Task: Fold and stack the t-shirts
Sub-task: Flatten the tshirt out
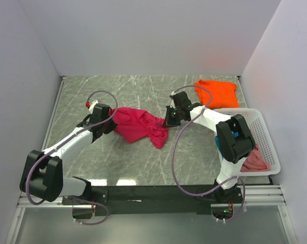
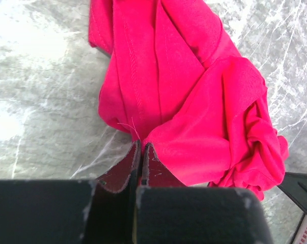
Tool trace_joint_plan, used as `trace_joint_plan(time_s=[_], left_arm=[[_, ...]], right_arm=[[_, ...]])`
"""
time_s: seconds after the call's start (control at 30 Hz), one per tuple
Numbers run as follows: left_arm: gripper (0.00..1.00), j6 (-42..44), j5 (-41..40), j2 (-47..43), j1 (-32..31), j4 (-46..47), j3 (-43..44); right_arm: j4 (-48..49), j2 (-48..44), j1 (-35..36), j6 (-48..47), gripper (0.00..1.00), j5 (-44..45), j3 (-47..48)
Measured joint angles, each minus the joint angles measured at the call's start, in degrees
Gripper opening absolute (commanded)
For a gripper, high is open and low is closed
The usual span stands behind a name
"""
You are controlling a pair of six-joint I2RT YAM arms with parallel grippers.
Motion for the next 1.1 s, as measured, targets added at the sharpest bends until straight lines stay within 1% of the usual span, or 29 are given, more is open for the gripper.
trace_joint_plan(time_s=[0.13,0.27,0.47,0.6,0.77,0.93,1.1], left_arm=[[0.01,0.0,-1.2,-2.0,0.0,-1.3,0.0],[0.01,0.0,-2.5,-5.4,0.0,-3.0,0.7],[0.01,-0.7,-6.8,-13.1,0.0,-7.5,7.1],[0.01,-1.5,-12.5,-19.8,0.0,-10.1,14.4],[0.01,-0.2,-16.2,-29.2,0.0,-8.3,22.1],[0.01,3.8,-15.6,-33.7,0.0,-6.6,31.5],[0.01,8.8,-10.3,-36.0,-0.1,-4.6,39.7]], right_arm=[[0.9,-3.3,0.2,-0.1,0.0,-0.3,-1.5],[0.8,-10.2,0.3,-0.3,0.0,1.4,-2.6],[-0.4,-23.4,0.3,-2.6,0.0,9.3,-1.6],[-4.3,-29.8,0.3,-4.5,0.0,16.3,4.5],[-6.9,-39.3,0.4,-7.4,0.0,21.0,11.9],[-9.1,-47.5,0.5,-10.6,0.0,20.8,21.2],[-11.5,-52.7,0.6,-13.2,0.0,15.9,30.0]])
